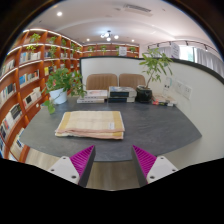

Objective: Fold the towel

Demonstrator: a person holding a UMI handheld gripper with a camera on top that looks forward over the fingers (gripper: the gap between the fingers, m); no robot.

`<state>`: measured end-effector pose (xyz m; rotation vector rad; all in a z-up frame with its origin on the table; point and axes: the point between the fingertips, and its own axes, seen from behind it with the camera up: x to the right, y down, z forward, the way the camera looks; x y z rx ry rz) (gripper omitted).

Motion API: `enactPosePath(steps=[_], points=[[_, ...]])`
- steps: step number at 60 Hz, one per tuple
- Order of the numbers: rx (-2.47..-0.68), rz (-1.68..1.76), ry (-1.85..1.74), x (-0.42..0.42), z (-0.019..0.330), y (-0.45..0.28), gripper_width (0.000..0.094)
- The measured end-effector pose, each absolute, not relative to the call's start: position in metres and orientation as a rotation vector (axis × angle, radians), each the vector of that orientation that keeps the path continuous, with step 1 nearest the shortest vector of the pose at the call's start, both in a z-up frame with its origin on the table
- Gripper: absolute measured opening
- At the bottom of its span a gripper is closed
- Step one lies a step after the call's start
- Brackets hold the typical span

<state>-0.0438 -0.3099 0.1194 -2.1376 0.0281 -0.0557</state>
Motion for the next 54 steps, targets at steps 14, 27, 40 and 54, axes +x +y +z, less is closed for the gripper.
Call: enactPosePath(steps=[14, 27, 40, 54], points=[[-2.217, 0.102, -0.098, -0.238, 0.053, -0.218, 0.0712], [-2.253, 0.118, -0.181, -0.334, 0.030, -0.120, 0.0716], [-2.299, 0.034, -0.100, -0.339, 0.002, -0.057, 0.0703], [-2.304, -0.039, -0.052, -0.321, -0.014, -0.055, 0.0437]])
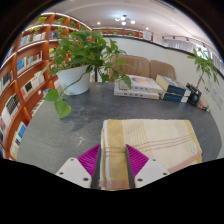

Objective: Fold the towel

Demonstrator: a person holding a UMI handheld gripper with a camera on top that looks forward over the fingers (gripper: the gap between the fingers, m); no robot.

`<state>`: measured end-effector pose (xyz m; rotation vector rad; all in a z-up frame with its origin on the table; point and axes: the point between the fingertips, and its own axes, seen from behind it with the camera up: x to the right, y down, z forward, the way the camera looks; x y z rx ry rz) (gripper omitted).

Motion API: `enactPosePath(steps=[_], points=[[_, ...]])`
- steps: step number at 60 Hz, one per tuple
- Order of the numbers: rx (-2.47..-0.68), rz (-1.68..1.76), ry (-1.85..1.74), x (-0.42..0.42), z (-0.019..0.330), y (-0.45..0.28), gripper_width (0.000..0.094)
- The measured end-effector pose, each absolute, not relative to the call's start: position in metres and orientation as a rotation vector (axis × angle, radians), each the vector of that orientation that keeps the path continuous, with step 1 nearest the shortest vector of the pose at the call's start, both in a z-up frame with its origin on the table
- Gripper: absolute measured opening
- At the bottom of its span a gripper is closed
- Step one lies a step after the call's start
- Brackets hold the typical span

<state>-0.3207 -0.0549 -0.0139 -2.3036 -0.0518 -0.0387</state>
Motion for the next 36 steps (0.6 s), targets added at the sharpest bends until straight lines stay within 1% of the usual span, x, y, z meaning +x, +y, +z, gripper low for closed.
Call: enactPosePath(steps=[2, 6, 9, 12, 13, 16, 20, 23, 27, 31, 36], points=[[-2.306, -0.052, -0.043, -0.319, -0.014, -0.055, 0.0393], [-2.318, -0.063, -0.029, -0.315, -0.014, -0.055, 0.0341], [-2.331, -0.094, -0.023, -0.310, -0.015, -0.055, 0.0239], [-2.337, -0.143, -0.057, -0.302, -0.014, -0.053, 0.0095], [-2.336, -0.158, -0.082, -0.300, -0.014, -0.053, 0.0083], [-2.342, -0.170, -0.135, -0.301, -0.014, -0.054, 0.0083], [-2.368, -0.144, -0.119, -0.301, -0.015, -0.054, 0.0082], [-2.396, -0.122, -0.129, -0.303, -0.017, -0.055, 0.0056], [-2.419, -0.054, -0.149, -0.305, -0.009, -0.057, 0.0048], [-2.384, -0.002, -0.149, -0.299, 0.015, -0.052, 0.0046], [-2.300, 0.010, -0.136, -0.271, 0.063, -0.045, 0.0046]])
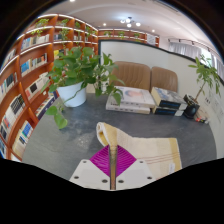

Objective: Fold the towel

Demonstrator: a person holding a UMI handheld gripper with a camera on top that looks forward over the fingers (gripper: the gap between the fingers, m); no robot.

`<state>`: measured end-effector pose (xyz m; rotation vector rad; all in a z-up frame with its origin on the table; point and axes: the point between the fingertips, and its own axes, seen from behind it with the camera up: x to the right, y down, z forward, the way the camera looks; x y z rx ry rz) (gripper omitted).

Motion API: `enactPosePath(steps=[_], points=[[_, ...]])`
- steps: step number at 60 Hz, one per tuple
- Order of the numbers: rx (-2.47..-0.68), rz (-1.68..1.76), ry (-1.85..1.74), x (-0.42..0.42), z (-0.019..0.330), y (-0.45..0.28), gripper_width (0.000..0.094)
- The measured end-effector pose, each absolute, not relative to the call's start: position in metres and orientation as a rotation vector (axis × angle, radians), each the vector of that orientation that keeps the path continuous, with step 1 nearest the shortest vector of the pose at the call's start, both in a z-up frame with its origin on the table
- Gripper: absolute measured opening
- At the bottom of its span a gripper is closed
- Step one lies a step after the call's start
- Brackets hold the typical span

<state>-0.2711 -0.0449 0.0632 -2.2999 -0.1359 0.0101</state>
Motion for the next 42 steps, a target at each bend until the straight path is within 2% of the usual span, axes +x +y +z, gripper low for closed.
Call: enactPosePath(steps=[9, 13, 16, 19, 25, 27, 34, 42], points=[[-2.197, -0.035, -0.089, -0.179, 0.131, -0.041, 0.0046], [-2.188, -0.083, -0.074, -0.130, 0.134, -0.044, 0.0045], [-2.211, -0.083, -0.083, -0.101, 0.124, -0.048, 0.0080], [-2.235, -0.080, -0.091, -0.075, 0.110, -0.054, 0.0191], [-2.263, -0.052, -0.029, -0.030, 0.078, -0.064, 0.0615], [-2.283, -0.024, -0.004, -0.022, 0.068, -0.071, 0.0685], [-2.250, 0.002, 0.055, 0.003, 0.074, -0.093, 0.0691], [-2.181, 0.039, 0.077, 0.004, 0.122, -0.116, 0.0701]])
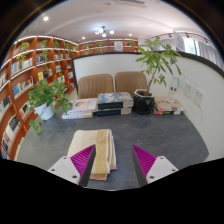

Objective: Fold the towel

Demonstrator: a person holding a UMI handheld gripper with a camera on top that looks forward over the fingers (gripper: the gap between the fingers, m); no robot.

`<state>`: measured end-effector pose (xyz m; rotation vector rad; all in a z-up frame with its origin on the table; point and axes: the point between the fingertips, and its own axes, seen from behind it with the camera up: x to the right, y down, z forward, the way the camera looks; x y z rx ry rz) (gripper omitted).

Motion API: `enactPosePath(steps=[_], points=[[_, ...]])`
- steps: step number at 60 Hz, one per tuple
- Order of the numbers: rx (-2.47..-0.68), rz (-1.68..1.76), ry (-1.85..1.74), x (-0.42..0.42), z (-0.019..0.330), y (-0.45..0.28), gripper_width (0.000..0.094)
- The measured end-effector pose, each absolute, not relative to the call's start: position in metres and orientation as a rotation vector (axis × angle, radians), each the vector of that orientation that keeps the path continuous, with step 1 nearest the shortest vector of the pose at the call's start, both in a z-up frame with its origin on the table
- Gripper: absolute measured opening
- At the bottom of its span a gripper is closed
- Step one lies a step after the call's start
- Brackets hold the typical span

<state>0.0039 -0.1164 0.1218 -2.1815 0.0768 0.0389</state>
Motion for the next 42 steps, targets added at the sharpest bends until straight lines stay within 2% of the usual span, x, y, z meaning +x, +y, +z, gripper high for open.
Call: enactPosePath(steps=[9, 19, 28, 42], points=[[-2.099, -0.003, 0.058, 0.004, 0.196, -0.144, 0.0701], [-2.031, -0.001, 0.057, -0.012, 0.251, -0.176, 0.0700], [-2.024, -0.042, 0.065, -0.023, 0.264, -0.217, 0.0699], [-2.028, -0.073, 0.068, -0.041, 0.263, -0.272, 0.0705]])
